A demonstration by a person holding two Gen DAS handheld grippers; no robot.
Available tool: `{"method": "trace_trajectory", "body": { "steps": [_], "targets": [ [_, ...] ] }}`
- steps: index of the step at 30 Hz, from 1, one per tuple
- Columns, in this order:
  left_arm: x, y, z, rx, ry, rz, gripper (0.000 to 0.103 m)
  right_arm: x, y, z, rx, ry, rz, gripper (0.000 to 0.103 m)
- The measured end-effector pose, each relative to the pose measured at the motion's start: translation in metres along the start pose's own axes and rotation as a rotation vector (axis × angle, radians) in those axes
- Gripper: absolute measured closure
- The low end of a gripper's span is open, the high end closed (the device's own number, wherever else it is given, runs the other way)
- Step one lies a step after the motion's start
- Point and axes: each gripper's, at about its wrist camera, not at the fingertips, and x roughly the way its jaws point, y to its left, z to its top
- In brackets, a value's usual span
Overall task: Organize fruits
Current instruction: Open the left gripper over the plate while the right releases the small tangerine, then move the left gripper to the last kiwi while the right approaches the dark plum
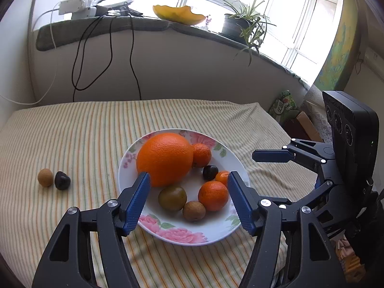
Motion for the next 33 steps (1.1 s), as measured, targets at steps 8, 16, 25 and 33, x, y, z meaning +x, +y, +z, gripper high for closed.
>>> {"method": "trace_trajectory", "body": {
  "steps": [8,16,25,33],
  "targets": [
    [-0.01,0.014,-0.002,-0.002,-0.007,0.046,0.035,-0.003,0.007,0.005,-0.01,-0.003,-0.002,0.018],
    [-0.027,0.04,-0.009,-0.008,-0.017,0.108,0.035,-0.003,0.014,0.015,-0.017,-0.014,0.007,0.018],
    [-0.047,0.078,-0.019,-0.051,-0.027,0.184,0.035,-0.001,0.025,0.032,-0.041,-0.039,0.023,0.018],
    [-0.061,0.105,-0.026,-0.079,-0.033,0.234,0.035,0.006,0.047,0.051,-0.093,-0.057,0.047,0.017]
  ]
}}
